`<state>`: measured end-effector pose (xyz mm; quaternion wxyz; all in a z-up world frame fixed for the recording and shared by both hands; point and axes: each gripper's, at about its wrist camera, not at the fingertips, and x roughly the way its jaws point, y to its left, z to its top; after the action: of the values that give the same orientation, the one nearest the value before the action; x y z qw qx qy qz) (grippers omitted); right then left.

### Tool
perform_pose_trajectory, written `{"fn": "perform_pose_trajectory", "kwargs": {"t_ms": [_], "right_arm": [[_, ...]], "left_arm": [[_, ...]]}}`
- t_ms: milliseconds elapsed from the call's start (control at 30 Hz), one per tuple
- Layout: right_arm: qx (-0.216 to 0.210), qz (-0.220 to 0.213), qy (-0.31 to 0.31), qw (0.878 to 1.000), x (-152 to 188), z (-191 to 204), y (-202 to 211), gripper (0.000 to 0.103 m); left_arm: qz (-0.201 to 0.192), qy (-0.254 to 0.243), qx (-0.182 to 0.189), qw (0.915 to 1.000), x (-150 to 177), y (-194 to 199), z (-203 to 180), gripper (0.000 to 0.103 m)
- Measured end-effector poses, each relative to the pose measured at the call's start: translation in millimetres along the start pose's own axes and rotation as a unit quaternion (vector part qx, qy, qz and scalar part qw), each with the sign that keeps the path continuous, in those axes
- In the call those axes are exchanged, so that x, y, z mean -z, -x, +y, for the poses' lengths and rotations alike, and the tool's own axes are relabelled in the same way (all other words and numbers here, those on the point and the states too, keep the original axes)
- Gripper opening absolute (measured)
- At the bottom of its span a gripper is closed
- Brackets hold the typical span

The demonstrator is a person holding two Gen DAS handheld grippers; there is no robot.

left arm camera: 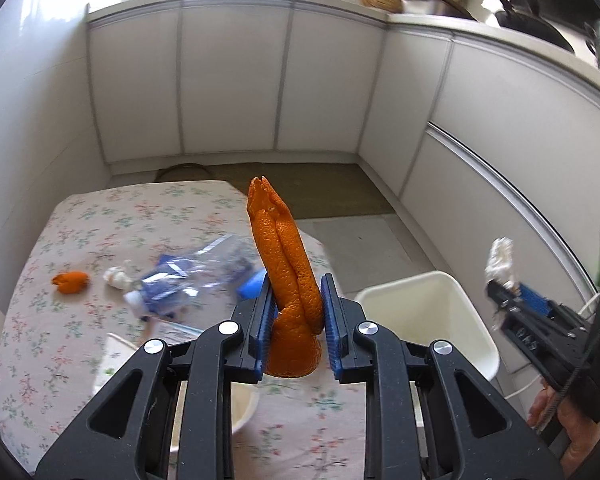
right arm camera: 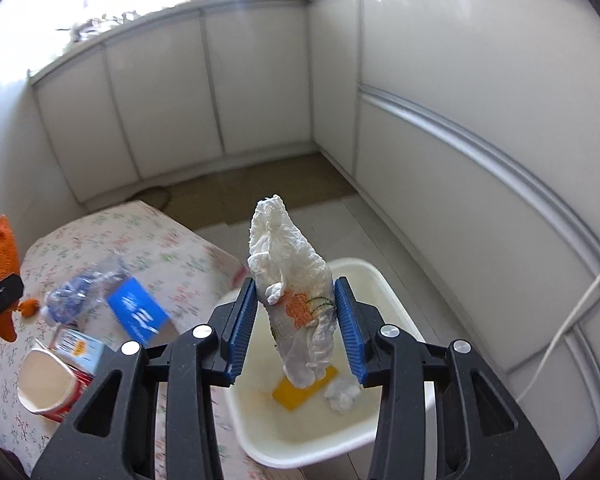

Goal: Collect trash
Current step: 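Open the right gripper to drop the tissue into the bin, then lower the left gripper into the bin and release the orange peel, then move both open grippers back over the table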

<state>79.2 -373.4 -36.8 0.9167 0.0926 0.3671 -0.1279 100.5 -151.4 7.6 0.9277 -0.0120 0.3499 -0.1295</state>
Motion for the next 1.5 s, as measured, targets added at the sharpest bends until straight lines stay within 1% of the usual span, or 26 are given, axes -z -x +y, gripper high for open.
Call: {"fn": "perform_pose_trajectory", "kwargs": {"t_ms": [33, 67, 100, 133, 200, 367, 500, 700, 800, 867, 900, 1000, 1067, 1100, 1167, 1233, 1300, 1500], "right_arm": [[0.001, 0.005, -0.007, 1.000, 1, -6, -2, 0.052], [0.006, 0.007, -0.014, 1.000, 2, -13, -2, 0.058], [0.014, 0.003, -0.020, 1.000, 3, -19, 0, 0.068], [0.022, -0.003, -0.023, 0.999, 3, -23, 2, 0.075], [0.039, -0.020, -0.032, 0.999, 3, -36, 8, 0.079], [0.071, -0.031, -0.058, 0.995, 1, -60, 12, 0.082], [0.107, -0.049, -0.076, 0.990, 2, -80, 20, 0.089], [0.129, -0.050, -0.090, 0.986, 2, -93, 23, 0.090], [0.137, -0.048, -0.095, 0.985, 1, -96, 21, 0.092], [0.138, -0.046, -0.098, 0.984, 2, -97, 21, 0.092], [0.137, -0.046, -0.098, 0.985, 2, -97, 20, 0.092], [0.134, -0.056, -0.096, 0.985, 2, -93, 22, 0.092], [0.128, -0.066, -0.096, 0.985, 0, -88, 24, 0.092], [0.126, -0.069, -0.096, 0.985, 0, -86, 26, 0.092], [0.119, -0.077, -0.095, 0.985, 0, -80, 30, 0.093], [0.115, -0.086, -0.091, 0.985, -1, -73, 33, 0.094], [0.112, -0.093, -0.082, 0.986, -1, -63, 36, 0.095], [0.092, -0.096, -0.047, 0.990, -2, -27, 36, 0.095]], "left_arm": [[0.002, -0.005, 0.003, 1.0000, 0, -2, -9, 0.022], [0.003, -0.009, 0.006, 0.9999, 0, -4, -16, 0.022], [0.004, -0.014, 0.010, 0.9998, -1, -6, -25, 0.022], [0.005, -0.017, 0.012, 0.9998, -1, -7, -31, 0.022], [0.006, -0.024, 0.017, 0.9995, -2, -9, -43, 0.022], [0.013, -0.043, 0.033, 0.9985, -4, -18, -75, 0.023], [0.018, -0.057, 0.048, 0.9970, -6, -25, -96, 0.023], [0.043, -0.064, 0.080, 0.9938, -9, -42, -117, 0.025], [0.061, -0.058, 0.096, 0.9918, -11, -54, -124, 0.028], [0.074, -0.050, 0.103, 0.9907, -12, -61, -125, 0.037], [0.076, -0.047, 0.104, 0.9906, -11, -62, -124, 0.039], [0.073, -0.048, 0.096, 0.9915, -11, -62, -123, 0.045], [0.062, -0.057, 0.079, 0.9933, -9, -59, -121, 0.056], [0.052, -0.062, 0.065, 0.9946, -8, -56, -119, 0.058], [0.031, -0.069, 0.038, 0.9964, -7, -48, -114, 0.066], [0.012, -0.072, 0.019, 0.9972, -6, -42, -108, 0.070], [0.003, -0.070, 0.009, 0.9975, -6, -36, -99, 0.071], [-0.005, -0.062, -0.008, 0.9980, -7, -26, -70, 0.074]]}}
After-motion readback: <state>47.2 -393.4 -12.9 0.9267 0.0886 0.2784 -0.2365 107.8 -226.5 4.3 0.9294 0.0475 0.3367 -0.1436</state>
